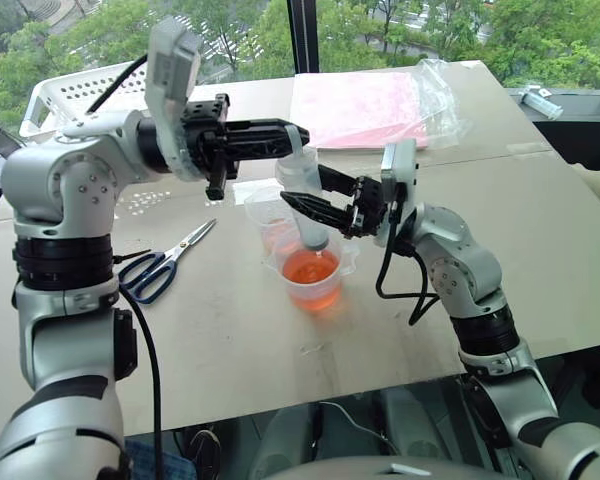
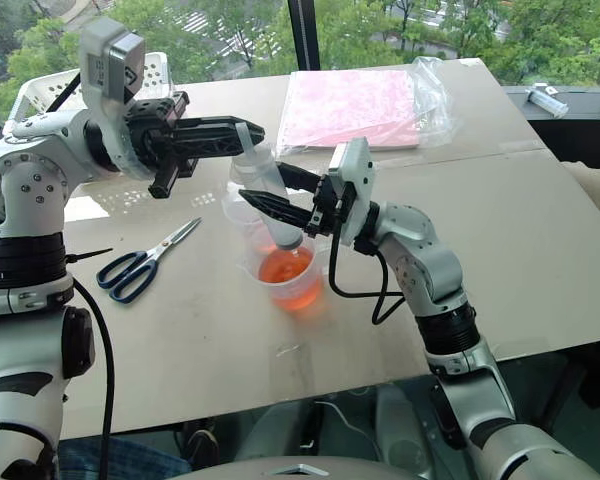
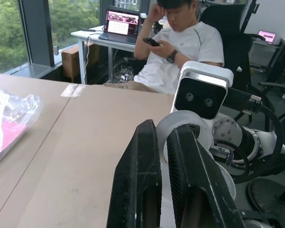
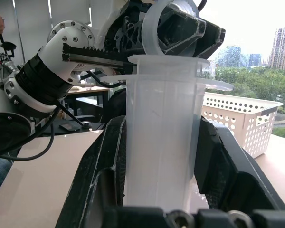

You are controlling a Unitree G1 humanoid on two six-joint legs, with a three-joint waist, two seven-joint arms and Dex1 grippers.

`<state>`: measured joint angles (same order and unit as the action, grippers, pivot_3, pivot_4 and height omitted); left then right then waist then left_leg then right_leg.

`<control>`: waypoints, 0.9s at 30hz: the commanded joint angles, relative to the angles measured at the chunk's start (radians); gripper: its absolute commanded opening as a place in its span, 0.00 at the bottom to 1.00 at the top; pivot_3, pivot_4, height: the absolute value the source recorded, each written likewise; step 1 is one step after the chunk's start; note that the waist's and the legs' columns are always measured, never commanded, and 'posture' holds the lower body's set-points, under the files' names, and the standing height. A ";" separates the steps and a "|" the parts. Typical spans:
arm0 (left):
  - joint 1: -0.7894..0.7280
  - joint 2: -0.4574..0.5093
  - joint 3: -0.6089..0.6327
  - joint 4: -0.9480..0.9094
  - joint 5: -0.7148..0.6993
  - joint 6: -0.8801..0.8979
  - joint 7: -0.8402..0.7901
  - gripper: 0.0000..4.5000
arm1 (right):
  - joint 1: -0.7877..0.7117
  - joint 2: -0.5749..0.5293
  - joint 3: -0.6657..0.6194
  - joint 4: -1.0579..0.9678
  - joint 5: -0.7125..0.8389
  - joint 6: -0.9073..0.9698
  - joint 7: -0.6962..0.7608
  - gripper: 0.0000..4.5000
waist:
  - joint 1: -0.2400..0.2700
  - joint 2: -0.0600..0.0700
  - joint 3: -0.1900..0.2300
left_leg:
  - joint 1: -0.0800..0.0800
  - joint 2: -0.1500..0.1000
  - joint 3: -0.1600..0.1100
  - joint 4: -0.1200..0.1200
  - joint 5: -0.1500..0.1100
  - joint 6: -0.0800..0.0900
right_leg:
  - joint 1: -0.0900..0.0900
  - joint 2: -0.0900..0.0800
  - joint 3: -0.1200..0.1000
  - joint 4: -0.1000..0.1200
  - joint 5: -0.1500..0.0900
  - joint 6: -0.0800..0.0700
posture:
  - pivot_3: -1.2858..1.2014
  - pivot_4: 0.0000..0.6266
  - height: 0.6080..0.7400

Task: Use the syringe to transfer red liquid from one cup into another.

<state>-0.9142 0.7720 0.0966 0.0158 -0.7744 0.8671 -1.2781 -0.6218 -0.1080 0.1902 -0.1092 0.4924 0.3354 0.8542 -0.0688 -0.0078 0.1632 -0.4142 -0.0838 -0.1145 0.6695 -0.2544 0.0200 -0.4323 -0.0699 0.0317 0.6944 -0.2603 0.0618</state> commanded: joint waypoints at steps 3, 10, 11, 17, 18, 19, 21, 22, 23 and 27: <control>0.000 0.002 -0.022 -0.060 -0.024 0.000 -0.041 0.02 | 0.009 -0.004 0.037 -0.038 -0.038 -0.013 -0.018 0.34 | 0.001 0.000 0.000 | 0.000 0.000 0.000 0.000 0.000 0.000 | 0.000 0.000 0.000 0.000 0.000 0.000 | 0.52 0.24 1.00; 0.023 0.015 -0.048 -0.075 -0.014 -0.010 -0.062 0.02 | 0.026 -0.013 0.054 -0.018 -0.074 -0.039 -0.018 0.34 | 0.000 0.000 0.000 | 0.000 0.000 0.000 0.000 0.000 0.000 | 0.000 0.000 0.000 0.000 0.000 0.000 | 0.52 0.24 1.00; 0.027 0.019 -0.053 -0.078 -0.009 -0.013 -0.066 0.02 | 0.029 -0.018 0.058 -0.015 -0.081 -0.045 -0.016 0.34 | 0.000 0.000 0.000 | 0.000 0.000 0.000 0.000 0.000 0.000 | 0.000 0.000 0.000 0.000 0.000 0.000 | 0.52 0.24 1.00; 0.053 0.035 -0.068 -0.091 0.008 -0.028 -0.086 0.02 | 0.043 -0.027 0.066 -0.001 -0.101 -0.063 -0.015 0.34 | 0.001 0.000 0.000 | 0.000 0.000 0.000 0.000 0.000 0.000 | 0.000 0.000 0.000 0.000 0.000 0.000 | 0.52 0.24 1.00; 0.054 0.035 -0.069 -0.093 0.006 -0.026 -0.085 0.02 | 0.043 -0.027 0.066 0.002 -0.102 -0.065 -0.016 0.34 | 0.001 0.000 0.000 | 0.000 0.000 0.000 0.000 0.000 0.000 | 0.000 0.000 0.000 0.000 0.000 0.000 | 0.52 0.24 1.00; 0.058 0.038 -0.074 -0.096 0.012 -0.027 -0.082 0.02 | 0.045 -0.027 0.067 0.008 -0.104 -0.071 -0.015 0.34 | 0.001 0.000 0.000 | 0.000 0.000 0.000 0.000 0.000 0.000 | 0.000 0.000 0.000 0.000 0.000 0.000 | 0.52 0.24 1.00; 0.063 0.040 -0.079 -0.100 0.018 -0.028 -0.079 0.02 | 0.050 -0.027 0.069 0.016 -0.106 -0.081 -0.013 0.34 | 0.000 0.000 0.000 | 0.000 0.000 0.000 0.000 0.000 0.000 | 0.000 0.000 0.000 0.000 0.000 0.000 | 0.52 0.24 1.00; 0.063 0.040 -0.079 -0.100 0.018 -0.026 -0.079 0.02 | 0.051 -0.027 0.069 0.017 -0.105 -0.083 -0.013 0.34 | 0.000 0.000 0.000 | 0.000 0.000 0.000 0.000 0.000 0.000 | 0.000 0.000 0.000 0.000 0.000 0.000 | 0.52 0.24 1.00; 0.065 0.040 -0.079 -0.101 0.019 -0.028 -0.078 0.02 | 0.053 -0.025 0.068 0.018 -0.103 -0.084 -0.014 0.34 | 0.001 0.000 0.000 | 0.000 0.000 0.000 0.000 0.000 0.000 | 0.000 0.000 0.000 0.000 0.000 0.000 | 0.52 0.24 1.00; 0.083 0.048 -0.084 -0.108 0.036 -0.043 -0.074 0.02 | 0.068 -0.028 0.068 0.023 -0.100 -0.099 -0.005 0.34 | 0.001 0.000 0.000 | 0.000 0.000 0.000 0.000 0.000 0.000 | 0.000 0.000 0.000 0.000 0.000 0.000 | 0.52 0.24 1.00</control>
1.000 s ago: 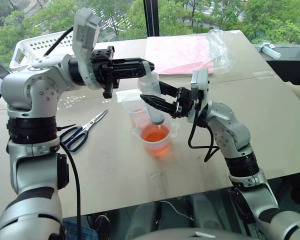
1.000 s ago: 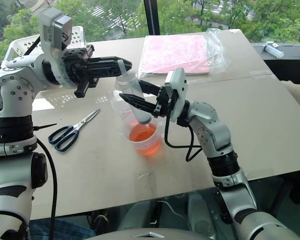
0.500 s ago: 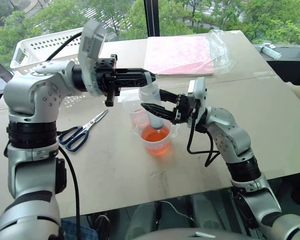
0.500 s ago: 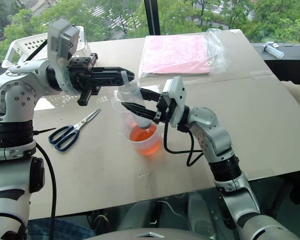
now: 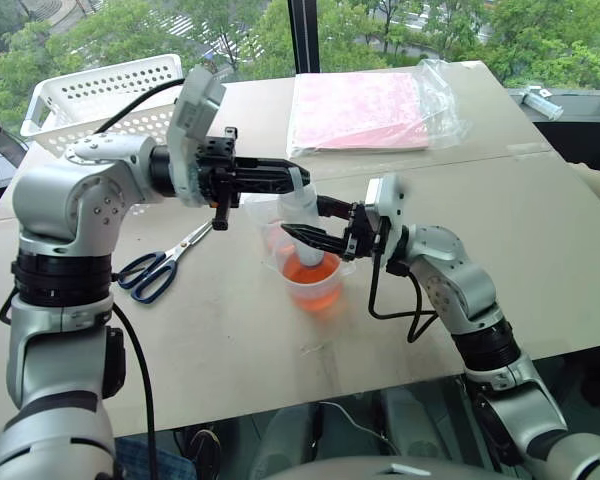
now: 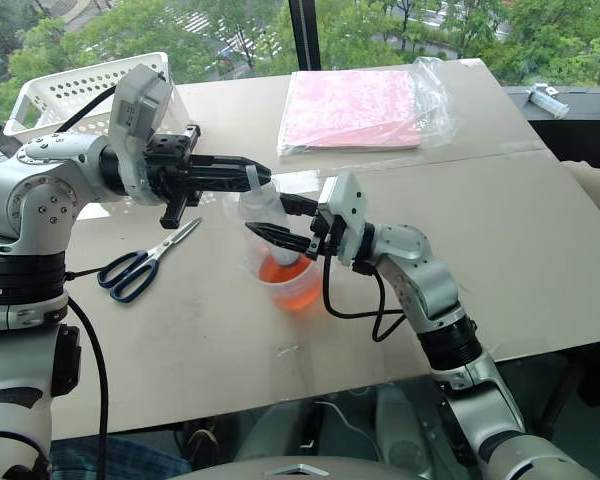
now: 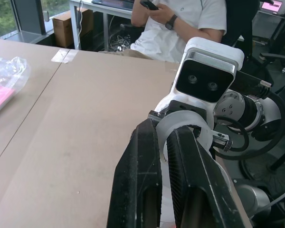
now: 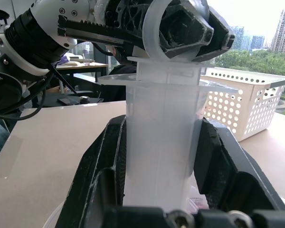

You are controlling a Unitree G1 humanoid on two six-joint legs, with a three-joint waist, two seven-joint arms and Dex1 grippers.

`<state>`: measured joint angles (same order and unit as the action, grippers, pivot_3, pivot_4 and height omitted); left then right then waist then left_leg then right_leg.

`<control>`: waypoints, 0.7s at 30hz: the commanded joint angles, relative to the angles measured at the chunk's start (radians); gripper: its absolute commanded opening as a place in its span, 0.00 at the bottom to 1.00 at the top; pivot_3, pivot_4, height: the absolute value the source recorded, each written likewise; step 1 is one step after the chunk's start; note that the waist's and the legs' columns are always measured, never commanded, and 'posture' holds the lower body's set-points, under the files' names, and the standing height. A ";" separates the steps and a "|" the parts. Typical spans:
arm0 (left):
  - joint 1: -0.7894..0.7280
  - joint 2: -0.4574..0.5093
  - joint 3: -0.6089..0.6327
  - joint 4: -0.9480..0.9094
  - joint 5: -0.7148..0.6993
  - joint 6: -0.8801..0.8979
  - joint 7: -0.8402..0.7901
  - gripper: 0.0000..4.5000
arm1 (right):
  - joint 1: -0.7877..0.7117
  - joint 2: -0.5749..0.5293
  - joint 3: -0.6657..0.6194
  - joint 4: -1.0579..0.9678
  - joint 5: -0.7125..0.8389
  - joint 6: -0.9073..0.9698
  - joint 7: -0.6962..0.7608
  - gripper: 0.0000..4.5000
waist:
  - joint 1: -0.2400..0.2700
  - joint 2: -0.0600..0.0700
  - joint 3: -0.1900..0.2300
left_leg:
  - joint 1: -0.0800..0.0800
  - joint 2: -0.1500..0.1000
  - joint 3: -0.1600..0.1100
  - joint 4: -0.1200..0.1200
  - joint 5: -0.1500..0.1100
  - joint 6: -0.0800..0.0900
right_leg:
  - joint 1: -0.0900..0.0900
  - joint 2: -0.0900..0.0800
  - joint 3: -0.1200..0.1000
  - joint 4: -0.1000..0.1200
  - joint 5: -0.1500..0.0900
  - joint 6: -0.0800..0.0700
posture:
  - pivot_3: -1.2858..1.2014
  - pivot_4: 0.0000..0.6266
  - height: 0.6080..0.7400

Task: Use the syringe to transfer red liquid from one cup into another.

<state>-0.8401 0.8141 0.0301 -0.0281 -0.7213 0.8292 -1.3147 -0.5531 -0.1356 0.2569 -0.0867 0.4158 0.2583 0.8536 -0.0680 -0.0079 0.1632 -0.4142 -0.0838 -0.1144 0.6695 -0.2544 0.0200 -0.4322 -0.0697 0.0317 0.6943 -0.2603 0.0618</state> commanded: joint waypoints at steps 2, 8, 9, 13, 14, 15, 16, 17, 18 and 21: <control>0.020 0.008 -0.018 -0.066 -0.009 -0.012 -0.036 0.02 | 0.005 0.000 -0.002 0.000 -0.018 -0.023 -0.002 0.34 | 0.000 0.000 0.000 | 0.000 0.000 0.000 0.000 0.000 0.000 | 0.000 0.000 0.000 0.000 0.000 0.000 | 0.52 0.24 1.00; 0.027 0.004 -0.017 -0.065 -0.004 -0.017 -0.024 0.02 | 0.005 -0.036 0.004 -0.029 -0.018 0.014 0.019 0.34 | 0.000 0.000 0.000 | 0.000 0.000 0.000 0.000 0.000 0.000 | 0.000 0.000 0.000 0.000 0.000 0.000 | 0.52 0.24 1.00; 0.026 0.003 -0.016 -0.066 -0.005 -0.017 -0.023 0.02 | 0.003 -0.041 0.004 -0.035 -0.015 0.022 0.019 0.34 | 0.001 0.000 0.000 | 0.000 0.000 0.000 0.000 0.000 0.000 | 0.000 0.000 0.000 0.000 0.000 0.000 | 0.52 0.24 1.00; 0.020 -0.004 -0.012 -0.069 -0.016 -0.010 -0.016 0.02 | -0.011 -0.073 0.008 -0.069 -0.015 0.081 0.010 0.34 | 0.000 0.000 0.000 | 0.000 0.000 0.000 0.000 0.000 0.000 | 0.000 0.000 0.000 0.000 0.000 0.000 | 0.52 0.24 1.00; 0.018 -0.004 -0.010 -0.069 -0.019 -0.008 -0.016 0.02 | -0.017 -0.083 0.011 -0.078 -0.020 0.103 0.003 0.34 | 0.000 0.000 0.000 | 0.000 0.000 0.000 0.000 0.000 0.000 | 0.000 0.000 0.000 0.000 0.000 0.000 | 0.52 0.24 1.00; 0.017 -0.005 -0.010 -0.068 -0.019 -0.007 -0.015 0.02 | -0.023 -0.093 0.013 -0.091 -0.016 0.131 0.001 0.34 | 0.001 0.000 0.000 | 0.000 0.000 0.000 0.000 0.000 0.000 | 0.000 0.000 0.000 0.000 0.000 0.000 | 0.52 0.24 1.00; 0.016 -0.005 -0.009 -0.068 -0.020 -0.007 -0.014 0.02 | -0.027 -0.101 0.015 -0.100 -0.012 0.151 -0.001 0.34 | 0.001 0.000 0.000 | 0.000 0.000 0.000 0.000 0.000 0.000 | 0.000 0.000 0.000 0.000 0.000 0.000 | 0.52 0.24 1.00; 0.015 -0.005 -0.009 -0.066 -0.019 -0.007 -0.015 0.02 | -0.035 -0.106 0.013 -0.107 -0.011 0.169 -0.008 0.34 | 0.001 0.000 0.000 | 0.000 0.000 0.000 0.000 0.000 0.000 | 0.000 0.000 0.000 0.000 0.000 0.000 | 0.52 0.24 1.00; 0.014 -0.006 -0.009 -0.065 -0.018 -0.009 -0.016 0.02 | -0.042 -0.111 0.010 -0.114 -0.006 0.188 -0.012 0.34 | 0.000 0.000 0.000 | 0.000 0.000 0.000 0.000 0.000 0.000 | 0.000 0.000 0.000 0.000 0.000 0.000 | 0.52 0.24 1.00; 0.013 -0.007 -0.009 -0.063 -0.018 -0.011 -0.016 0.02 | -0.055 -0.120 0.005 -0.132 0.003 0.234 -0.022 0.34 | 0.001 0.000 0.000 | 0.000 0.000 0.000 0.000 0.000 0.000 | 0.000 0.000 0.000 0.000 0.000 0.000 | 0.52 0.24 1.00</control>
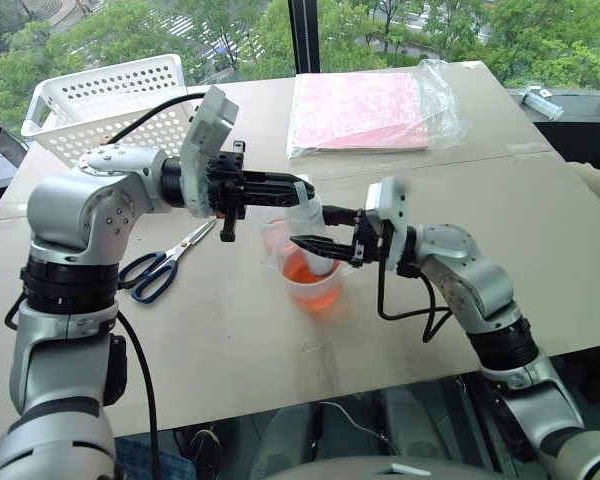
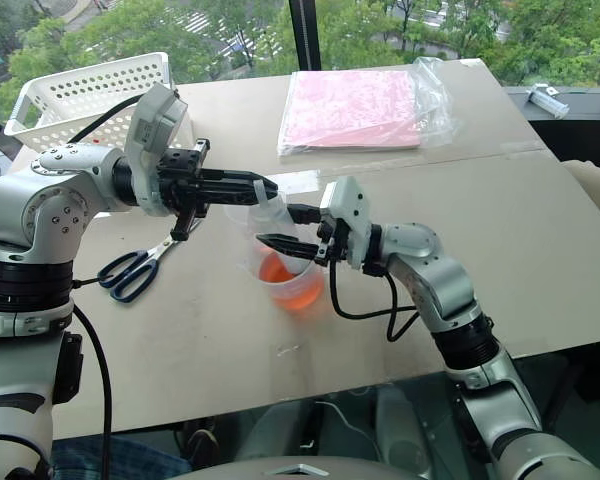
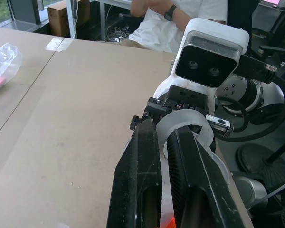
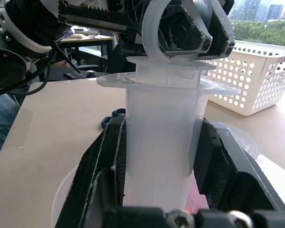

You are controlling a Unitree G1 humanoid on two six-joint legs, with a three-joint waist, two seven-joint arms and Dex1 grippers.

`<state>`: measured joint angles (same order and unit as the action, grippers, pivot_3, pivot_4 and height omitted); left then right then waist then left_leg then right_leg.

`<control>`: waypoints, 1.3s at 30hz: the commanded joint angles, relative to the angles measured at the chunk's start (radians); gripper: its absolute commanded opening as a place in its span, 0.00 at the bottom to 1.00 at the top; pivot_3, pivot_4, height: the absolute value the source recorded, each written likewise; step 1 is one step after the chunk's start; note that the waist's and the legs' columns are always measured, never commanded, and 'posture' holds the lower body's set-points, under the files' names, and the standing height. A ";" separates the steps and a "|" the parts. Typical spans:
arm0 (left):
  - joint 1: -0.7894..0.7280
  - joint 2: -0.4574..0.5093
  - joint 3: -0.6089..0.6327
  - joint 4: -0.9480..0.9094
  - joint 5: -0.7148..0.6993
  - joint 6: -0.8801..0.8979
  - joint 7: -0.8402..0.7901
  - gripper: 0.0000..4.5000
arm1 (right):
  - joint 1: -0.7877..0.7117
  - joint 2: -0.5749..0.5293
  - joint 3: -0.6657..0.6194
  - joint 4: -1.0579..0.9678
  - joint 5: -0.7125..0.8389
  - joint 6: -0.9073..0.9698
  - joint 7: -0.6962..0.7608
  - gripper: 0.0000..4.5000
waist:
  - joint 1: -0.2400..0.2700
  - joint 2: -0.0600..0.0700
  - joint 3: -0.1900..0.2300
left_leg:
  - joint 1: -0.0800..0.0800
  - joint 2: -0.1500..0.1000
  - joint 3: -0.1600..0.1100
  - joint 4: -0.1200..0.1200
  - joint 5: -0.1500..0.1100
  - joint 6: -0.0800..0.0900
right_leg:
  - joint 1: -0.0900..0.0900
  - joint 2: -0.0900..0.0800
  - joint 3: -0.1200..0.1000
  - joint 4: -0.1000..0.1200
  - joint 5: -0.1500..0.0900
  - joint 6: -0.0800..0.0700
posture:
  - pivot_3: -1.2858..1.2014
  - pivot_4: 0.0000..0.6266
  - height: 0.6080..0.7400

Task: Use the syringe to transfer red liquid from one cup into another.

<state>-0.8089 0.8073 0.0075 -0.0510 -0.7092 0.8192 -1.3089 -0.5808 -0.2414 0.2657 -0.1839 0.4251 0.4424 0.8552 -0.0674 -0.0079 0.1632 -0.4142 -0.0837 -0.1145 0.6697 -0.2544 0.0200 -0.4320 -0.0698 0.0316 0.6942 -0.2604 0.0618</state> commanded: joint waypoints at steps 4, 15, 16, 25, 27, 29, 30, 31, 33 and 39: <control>-0.019 -0.004 0.014 -0.039 -0.030 -0.002 -0.019 0.02 | -0.035 -0.028 0.000 -0.051 -0.003 0.088 -0.029 0.34 | 0.001 0.000 0.000 | 0.000 0.000 0.000 0.000 0.000 0.000 | 0.000 0.000 0.000 0.000 0.000 0.000 | 0.52 0.24 1.00; -0.017 -0.008 0.015 -0.037 -0.025 -0.008 -0.016 0.02 | -0.059 -0.027 -0.015 -0.089 0.034 0.161 -0.051 0.34 | 0.001 0.000 0.000 | 0.000 0.000 0.000 0.000 0.000 0.000 | 0.000 0.000 0.000 0.000 0.000 0.000 | 0.52 0.24 1.00; -0.017 -0.008 0.015 -0.037 -0.025 -0.009 -0.016 0.02 | -0.058 -0.023 -0.019 -0.090 0.040 0.163 -0.054 0.34 | 0.001 0.000 0.000 | 0.000 0.000 0.000 0.000 0.000 0.000 | 0.000 0.000 0.000 0.000 0.000 0.000 | 0.52 0.24 1.00; -0.019 -0.003 0.012 -0.023 -0.015 -0.024 -0.025 0.02 | -0.051 -0.015 -0.027 -0.088 0.047 0.155 -0.070 0.34 | 0.001 0.000 0.000 | 0.000 0.000 0.000 0.000 0.000 0.000 | 0.000 0.000 0.000 0.000 0.000 0.000 | 0.52 0.24 1.00; -0.020 -0.003 0.012 -0.021 -0.015 -0.025 -0.025 0.01 | -0.051 -0.020 -0.027 -0.090 0.054 0.157 -0.062 0.45 | 0.001 0.000 0.000 | 0.000 0.000 0.000 0.000 0.000 0.000 | 0.000 0.000 0.000 0.000 0.000 0.000 | 0.52 0.24 1.00; -0.022 -0.002 0.013 -0.021 -0.018 -0.024 -0.025 0.00 | -0.051 -0.019 -0.027 -0.090 0.051 0.150 -0.065 0.64 | 0.001 0.000 0.000 | 0.000 0.000 0.000 0.000 0.000 0.000 | 0.000 0.000 0.000 0.000 0.000 0.000 | 0.52 0.24 1.00; -0.023 -0.003 0.014 -0.021 -0.020 -0.022 -0.025 0.00 | -0.051 -0.016 -0.027 -0.089 0.046 0.144 -0.071 0.75 | 0.001 0.000 0.000 | 0.000 0.000 0.000 0.000 0.000 0.000 | 0.000 0.000 0.000 0.000 0.000 0.000 | 0.52 0.24 1.00; -0.024 -0.003 0.014 -0.020 -0.021 -0.021 -0.025 0.00 | -0.051 -0.015 -0.027 -0.088 0.047 0.144 -0.072 0.84 | 0.001 0.000 0.000 | 0.000 0.000 0.000 0.000 0.000 0.000 | 0.000 0.000 0.000 0.000 0.000 0.000 | 0.52 0.24 1.00; -0.025 -0.004 0.015 -0.019 -0.019 -0.021 -0.026 0.00 | -0.052 -0.009 -0.032 -0.085 0.053 0.145 -0.076 0.84 | 0.001 0.000 0.000 | 0.000 0.000 0.000 0.000 0.000 0.000 | 0.000 0.000 0.000 0.000 0.000 0.000 | 0.52 0.24 1.00; -0.024 -0.001 0.017 -0.018 -0.014 -0.029 -0.028 0.00 | -0.053 -0.020 -0.039 -0.101 0.077 0.174 -0.068 0.84 | 0.002 0.000 0.000 | 0.000 0.000 0.000 0.000 0.000 0.000 | 0.000 0.000 0.000 0.000 0.000 0.000 | 0.52 0.24 1.00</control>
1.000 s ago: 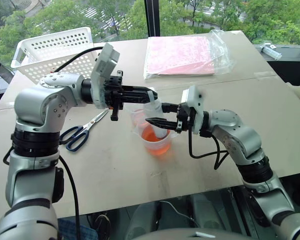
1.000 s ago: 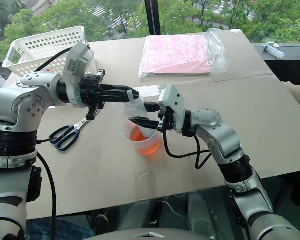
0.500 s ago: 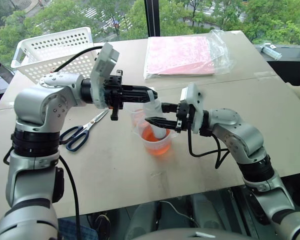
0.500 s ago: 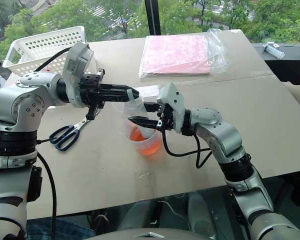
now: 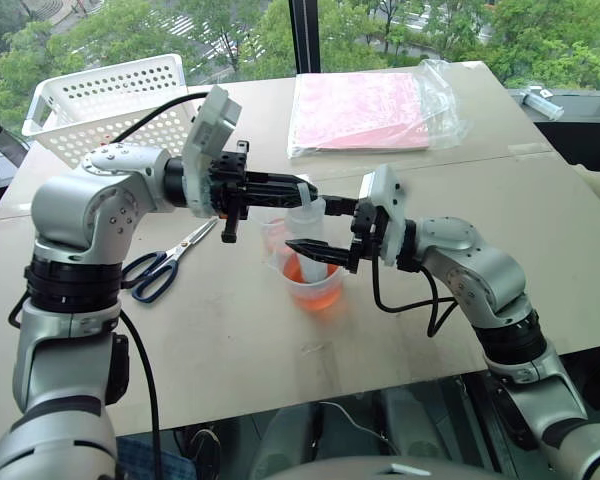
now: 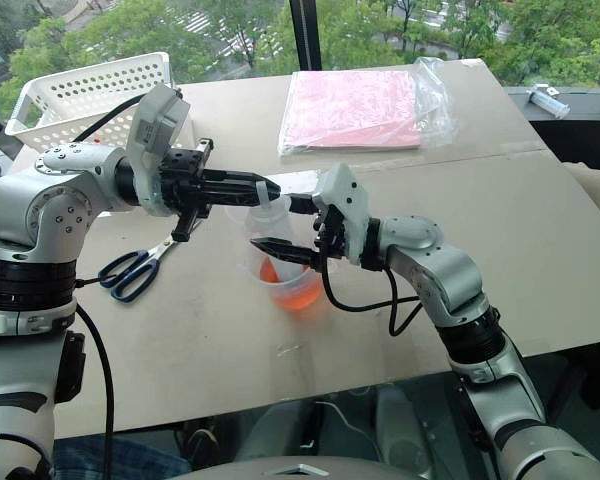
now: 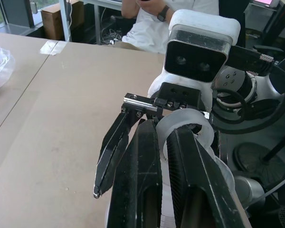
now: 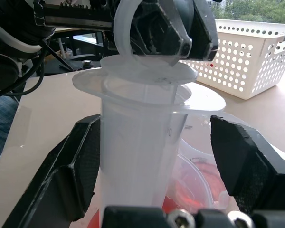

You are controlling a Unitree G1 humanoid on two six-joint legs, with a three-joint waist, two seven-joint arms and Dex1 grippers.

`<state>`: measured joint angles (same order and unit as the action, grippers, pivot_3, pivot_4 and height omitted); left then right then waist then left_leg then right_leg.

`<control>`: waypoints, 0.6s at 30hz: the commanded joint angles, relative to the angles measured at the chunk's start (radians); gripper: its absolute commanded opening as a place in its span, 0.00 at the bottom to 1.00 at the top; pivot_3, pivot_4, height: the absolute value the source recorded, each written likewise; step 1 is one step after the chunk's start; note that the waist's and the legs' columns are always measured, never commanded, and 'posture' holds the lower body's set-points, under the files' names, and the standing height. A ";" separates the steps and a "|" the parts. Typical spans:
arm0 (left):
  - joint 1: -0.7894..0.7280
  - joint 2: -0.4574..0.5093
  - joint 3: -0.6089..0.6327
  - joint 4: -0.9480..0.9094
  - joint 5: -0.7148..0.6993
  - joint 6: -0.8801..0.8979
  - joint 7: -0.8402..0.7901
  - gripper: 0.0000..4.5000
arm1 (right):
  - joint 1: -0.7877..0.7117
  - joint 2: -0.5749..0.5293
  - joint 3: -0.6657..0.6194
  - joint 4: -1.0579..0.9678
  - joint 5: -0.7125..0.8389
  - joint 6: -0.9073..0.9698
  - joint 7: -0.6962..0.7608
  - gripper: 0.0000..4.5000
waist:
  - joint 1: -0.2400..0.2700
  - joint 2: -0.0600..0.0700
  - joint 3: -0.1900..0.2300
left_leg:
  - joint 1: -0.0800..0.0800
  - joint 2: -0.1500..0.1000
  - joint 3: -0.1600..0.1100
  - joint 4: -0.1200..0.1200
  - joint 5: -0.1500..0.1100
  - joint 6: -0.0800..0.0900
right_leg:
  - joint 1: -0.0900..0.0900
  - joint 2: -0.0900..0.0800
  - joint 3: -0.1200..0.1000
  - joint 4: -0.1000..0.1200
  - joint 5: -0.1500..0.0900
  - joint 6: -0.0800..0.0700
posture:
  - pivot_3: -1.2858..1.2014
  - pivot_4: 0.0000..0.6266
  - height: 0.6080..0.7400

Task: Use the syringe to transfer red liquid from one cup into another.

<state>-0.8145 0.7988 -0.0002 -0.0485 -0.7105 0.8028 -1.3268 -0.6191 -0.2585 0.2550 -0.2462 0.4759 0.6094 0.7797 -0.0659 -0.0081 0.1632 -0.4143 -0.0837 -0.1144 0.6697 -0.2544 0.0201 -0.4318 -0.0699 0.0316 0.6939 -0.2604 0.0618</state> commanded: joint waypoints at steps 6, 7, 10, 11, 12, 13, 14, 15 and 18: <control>-0.025 0.014 0.028 -0.004 -0.003 -0.031 -0.019 0.00 | -0.017 -0.027 -0.036 -0.075 0.085 0.080 0.020 0.79 | 0.000 0.000 0.000 | 0.000 0.000 0.000 0.000 0.000 0.000 | 0.000 0.000 0.000 0.000 0.000 0.000 | 0.52 0.24 1.00; -0.025 0.014 0.028 -0.004 -0.003 -0.031 -0.020 0.00 | -0.016 -0.028 -0.038 -0.078 0.089 0.084 0.020 0.73 | 0.000 0.000 0.000 | 0.000 0.000 0.000 0.000 0.000 0.000 | 0.000 0.000 0.000 0.000 0.000 0.000 | 0.52 0.24 1.00; -0.024 0.013 0.028 -0.004 -0.005 -0.034 -0.022 0.00 | -0.019 -0.025 -0.045 -0.083 0.100 0.093 0.013 0.51 | 0.000 0.000 0.000 | 0.000 0.000 0.000 0.000 0.000 0.000 | 0.000 0.000 0.000 0.000 0.000 0.000 | 0.52 0.24 1.00; -0.023 0.013 0.027 -0.005 -0.005 -0.034 -0.022 0.00 | -0.022 -0.024 -0.047 -0.083 0.102 0.096 0.011 0.42 | 0.000 0.000 0.000 | 0.000 0.000 0.000 0.000 0.000 0.000 | 0.000 0.000 0.000 0.000 0.000 0.000 | 0.52 0.24 1.00; -0.021 0.013 0.026 -0.006 -0.006 -0.035 -0.023 0.00 | -0.024 -0.023 -0.050 -0.084 0.104 0.099 0.007 0.34 | 0.000 0.000 0.000 | 0.000 0.000 0.000 0.000 0.000 0.000 | 0.000 0.000 0.000 0.000 0.000 0.000 | 0.52 0.24 1.00; -0.020 0.013 0.026 -0.007 -0.007 -0.036 -0.023 0.00 | -0.026 -0.023 -0.052 -0.085 0.105 0.102 0.005 0.34 | 0.000 0.000 0.000 | 0.000 0.000 0.000 0.000 0.000 0.000 | 0.000 0.000 0.000 0.000 0.000 0.000 | 0.52 0.24 1.00; -0.019 0.013 0.025 -0.008 -0.007 -0.037 -0.024 0.00 | -0.027 -0.023 -0.052 -0.086 0.106 0.104 0.004 0.34 | 0.000 0.000 0.000 | 0.000 0.000 0.000 0.000 0.000 0.000 | 0.000 0.000 0.000 0.000 0.000 0.000 | 0.52 0.24 1.00; -0.020 0.013 0.025 -0.008 -0.007 -0.037 -0.024 0.00 | -0.027 -0.023 -0.052 -0.086 0.106 0.106 0.004 0.34 | 0.000 0.000 0.000 | 0.000 0.000 0.000 0.000 0.000 0.000 | 0.000 0.000 0.000 0.000 0.000 0.000 | 0.52 0.24 1.00; -0.020 0.013 0.023 -0.008 -0.008 -0.035 -0.025 0.00 | -0.025 -0.023 -0.051 -0.090 0.110 0.112 0.004 0.33 | 0.000 0.000 0.000 | 0.000 0.000 0.000 0.000 0.000 0.000 | 0.000 0.000 0.000 0.000 0.000 0.000 | 0.52 0.24 1.00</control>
<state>-0.8209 0.8008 0.0001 -0.0440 -0.7092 0.7778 -1.3372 -0.6192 -0.2876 0.2307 -0.2956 0.5632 0.7215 0.7897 -0.0658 -0.0081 0.1632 -0.4143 -0.0837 -0.1145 0.6697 -0.2544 0.0201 -0.4318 -0.0700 0.0316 0.6939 -0.2604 0.0618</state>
